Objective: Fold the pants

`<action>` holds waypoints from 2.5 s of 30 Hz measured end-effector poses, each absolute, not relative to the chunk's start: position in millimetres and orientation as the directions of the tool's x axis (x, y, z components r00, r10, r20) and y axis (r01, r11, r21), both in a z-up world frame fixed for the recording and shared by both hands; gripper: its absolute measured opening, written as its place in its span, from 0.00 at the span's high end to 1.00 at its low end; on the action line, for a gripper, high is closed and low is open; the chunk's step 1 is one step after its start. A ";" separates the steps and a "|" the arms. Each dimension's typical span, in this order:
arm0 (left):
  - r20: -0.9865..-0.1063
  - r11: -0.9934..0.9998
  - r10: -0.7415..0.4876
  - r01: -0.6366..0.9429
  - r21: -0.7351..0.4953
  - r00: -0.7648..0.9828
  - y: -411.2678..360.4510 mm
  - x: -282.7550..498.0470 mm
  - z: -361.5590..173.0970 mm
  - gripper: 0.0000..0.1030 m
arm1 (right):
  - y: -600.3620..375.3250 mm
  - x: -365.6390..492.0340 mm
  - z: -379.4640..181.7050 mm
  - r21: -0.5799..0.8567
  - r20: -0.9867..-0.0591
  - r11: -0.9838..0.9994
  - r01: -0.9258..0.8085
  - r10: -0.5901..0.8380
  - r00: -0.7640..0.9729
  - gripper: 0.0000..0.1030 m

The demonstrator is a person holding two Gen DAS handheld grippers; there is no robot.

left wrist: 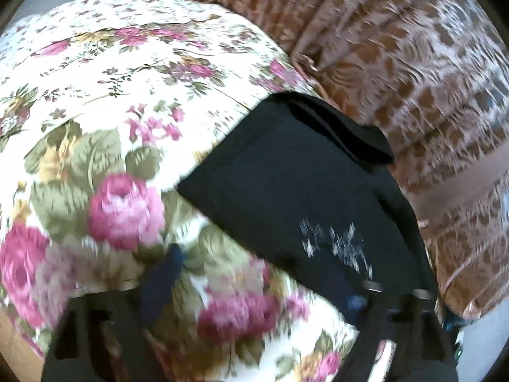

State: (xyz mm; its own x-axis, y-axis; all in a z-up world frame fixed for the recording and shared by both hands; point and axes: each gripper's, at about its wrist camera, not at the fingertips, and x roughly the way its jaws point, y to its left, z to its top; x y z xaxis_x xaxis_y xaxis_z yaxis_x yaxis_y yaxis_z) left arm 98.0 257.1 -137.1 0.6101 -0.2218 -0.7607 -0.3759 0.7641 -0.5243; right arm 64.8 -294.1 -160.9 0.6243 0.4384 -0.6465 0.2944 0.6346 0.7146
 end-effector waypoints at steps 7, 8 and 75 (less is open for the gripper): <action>-0.780 0.675 -0.242 -0.478 -0.562 0.576 274.1 144.1 -160.4 0.83 | -281.1 105.4 -167.6 0.703 -0.651 0.658 0.269 0.443 0.617 0.26; -0.779 0.678 -0.247 -0.471 -0.564 0.576 273.1 145.7 -160.0 0.87 | -280.0 110.8 -168.3 0.695 -0.657 0.668 0.266 0.440 0.612 0.30; -0.793 0.960 -0.086 -0.163 -0.228 0.603 168.1 38.7 -89.2 0.72 | -532.5 -64.3 -101.2 0.248 -0.844 0.645 0.723 -0.222 0.487 0.91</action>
State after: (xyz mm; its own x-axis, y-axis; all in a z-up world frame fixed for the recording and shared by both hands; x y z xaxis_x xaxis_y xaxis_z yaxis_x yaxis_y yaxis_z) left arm 38.7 168.1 -89.2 0.6033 -0.0860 -0.7928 -0.1628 0.9599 -0.2281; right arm -64.3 -532.5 -101.2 0.4875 -0.2219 -0.8445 0.7231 0.6447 0.2480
